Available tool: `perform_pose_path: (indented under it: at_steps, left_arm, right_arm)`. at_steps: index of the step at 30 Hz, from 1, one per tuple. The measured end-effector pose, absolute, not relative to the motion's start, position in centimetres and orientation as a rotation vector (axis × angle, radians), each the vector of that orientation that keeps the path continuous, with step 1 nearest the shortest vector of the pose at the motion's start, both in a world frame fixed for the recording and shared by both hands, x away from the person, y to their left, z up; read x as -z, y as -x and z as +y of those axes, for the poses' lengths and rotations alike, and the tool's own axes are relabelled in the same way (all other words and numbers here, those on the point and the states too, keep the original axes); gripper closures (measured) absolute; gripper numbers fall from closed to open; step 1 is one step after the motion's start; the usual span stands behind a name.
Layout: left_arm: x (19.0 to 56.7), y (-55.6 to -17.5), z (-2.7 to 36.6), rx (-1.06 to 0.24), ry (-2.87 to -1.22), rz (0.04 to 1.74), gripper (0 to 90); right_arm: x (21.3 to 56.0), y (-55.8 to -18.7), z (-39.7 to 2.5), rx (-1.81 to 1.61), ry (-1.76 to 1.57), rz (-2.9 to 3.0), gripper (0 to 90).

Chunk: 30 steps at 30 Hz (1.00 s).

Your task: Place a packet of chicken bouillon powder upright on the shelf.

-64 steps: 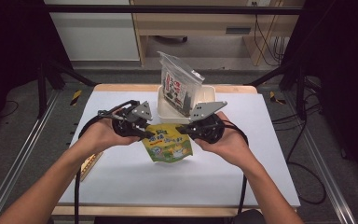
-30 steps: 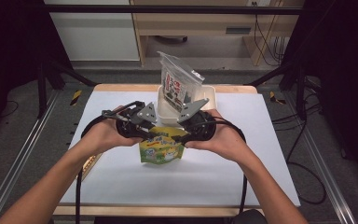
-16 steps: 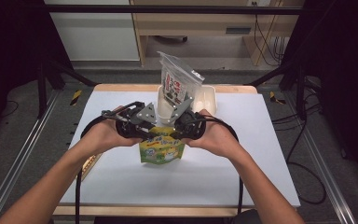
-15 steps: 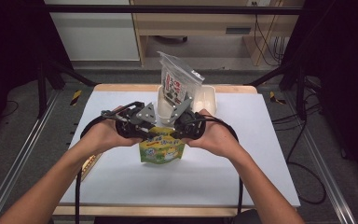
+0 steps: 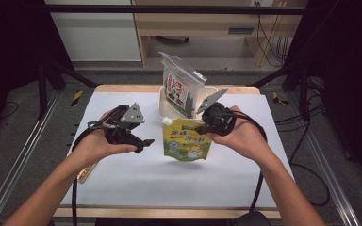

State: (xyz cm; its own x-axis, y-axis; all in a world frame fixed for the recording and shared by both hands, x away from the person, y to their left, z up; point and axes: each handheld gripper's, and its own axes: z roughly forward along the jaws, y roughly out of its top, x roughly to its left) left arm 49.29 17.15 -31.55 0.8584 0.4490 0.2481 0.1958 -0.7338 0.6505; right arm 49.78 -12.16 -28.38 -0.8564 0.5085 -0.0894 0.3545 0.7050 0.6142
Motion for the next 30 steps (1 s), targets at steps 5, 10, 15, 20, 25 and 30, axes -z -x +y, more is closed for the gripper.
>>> perform_pose_path:
  at_steps: [5,10,15,20,25,30]
  left_arm:
    - [33.3,-49.0,17.5,-0.525,-2.367,0.566,9.4]
    - [35.2,-48.7,17.8,-0.526,-2.322,0.657,8.1]
    - [37.4,-48.1,18.1,-0.519,-2.280,0.709,8.1]
    - [39.6,-47.3,18.5,-0.523,-2.240,0.750,8.2]
    - [42.0,-46.9,19.5,-0.540,-2.201,0.816,8.5]
    - [43.7,-46.5,20.3,-0.572,-2.208,0.839,8.3]
  right_arm:
    - [27.8,-49.8,-15.3,-0.856,-0.808,2.615,90.0]
    - [27.6,-50.0,-17.9,-0.823,-0.916,2.564,90.0]
    - [27.3,-50.4,-19.4,-0.810,-0.991,2.526,90.0]
    - [27.2,-50.9,-20.5,-0.788,-1.073,2.495,90.0]
    - [26.9,-51.7,-21.5,-0.791,-1.158,2.443,90.0]
    - [26.0,-52.2,-21.8,-0.787,-1.217,2.400,90.0]
